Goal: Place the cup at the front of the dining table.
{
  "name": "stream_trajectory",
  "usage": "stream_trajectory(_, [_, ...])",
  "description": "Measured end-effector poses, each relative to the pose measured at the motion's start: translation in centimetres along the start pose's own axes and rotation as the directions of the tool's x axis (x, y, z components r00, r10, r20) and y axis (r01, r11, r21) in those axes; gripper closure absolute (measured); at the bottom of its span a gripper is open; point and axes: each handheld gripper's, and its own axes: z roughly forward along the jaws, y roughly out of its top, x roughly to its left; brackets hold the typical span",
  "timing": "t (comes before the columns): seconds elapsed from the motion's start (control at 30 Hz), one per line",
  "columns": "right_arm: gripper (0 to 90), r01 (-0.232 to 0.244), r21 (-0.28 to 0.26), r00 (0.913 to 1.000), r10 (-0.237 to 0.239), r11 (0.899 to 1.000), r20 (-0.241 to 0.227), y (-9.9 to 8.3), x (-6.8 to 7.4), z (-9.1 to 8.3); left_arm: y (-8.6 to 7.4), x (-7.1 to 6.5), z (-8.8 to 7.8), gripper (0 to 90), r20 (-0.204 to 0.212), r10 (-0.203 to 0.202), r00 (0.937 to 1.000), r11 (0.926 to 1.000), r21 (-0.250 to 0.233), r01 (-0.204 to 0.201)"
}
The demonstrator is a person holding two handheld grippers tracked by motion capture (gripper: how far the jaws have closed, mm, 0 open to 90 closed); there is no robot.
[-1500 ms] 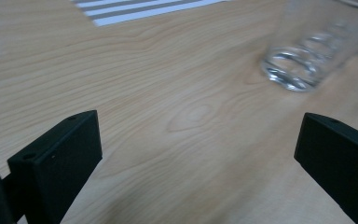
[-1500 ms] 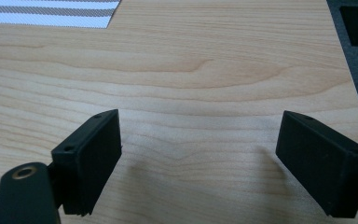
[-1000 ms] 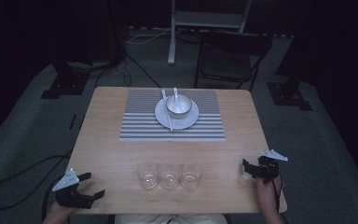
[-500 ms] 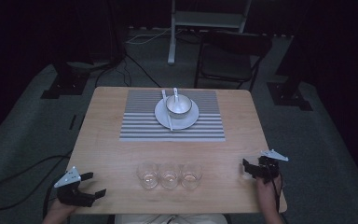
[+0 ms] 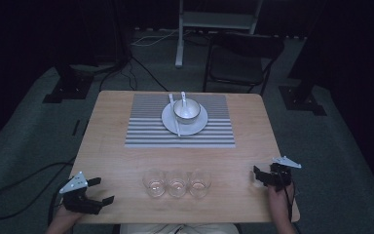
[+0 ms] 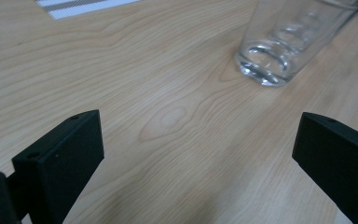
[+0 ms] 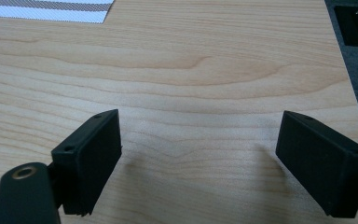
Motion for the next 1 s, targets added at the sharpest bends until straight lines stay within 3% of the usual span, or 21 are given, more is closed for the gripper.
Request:
stream_trajectory(0.63, [13.6, -0.001, -0.001, 1.0000, 0.001, 1.000, -0.004, 0.0, 0.0, 0.0, 3.7, -1.7, 1.2, 2.4, 0.073, 0.084, 0.9938, 0.9956, -0.047, -0.081])
stream_trajectory(0.8, [13.6, -0.002, 0.000, 1.0000, 0.002, 1.000, -0.005, 0.0, 0.0, 0.0, 4.8, -2.1, 1.3, 2.4, 0.109, 0.102, 0.9888, 0.9930, -0.071, -0.094])
stream_trajectory(0.83, [13.6, -0.002, 0.001, 1.0000, 0.002, 1.000, -0.005, 0.0, 0.0, 0.0, 5.3, -2.2, 1.4, 2.4, 0.134, 0.104, 0.9854, 0.9922, -0.083, -0.094])
stream_trajectory(1.0, [13.6, -0.003, -0.002, 1.0000, 0.003, 1.000, -0.007, 0.0, -0.1, 0.0, 6.5, -2.7, 1.7, 2.4, 0.139, 0.130, 0.9817, 0.9889, -0.090, -0.118])
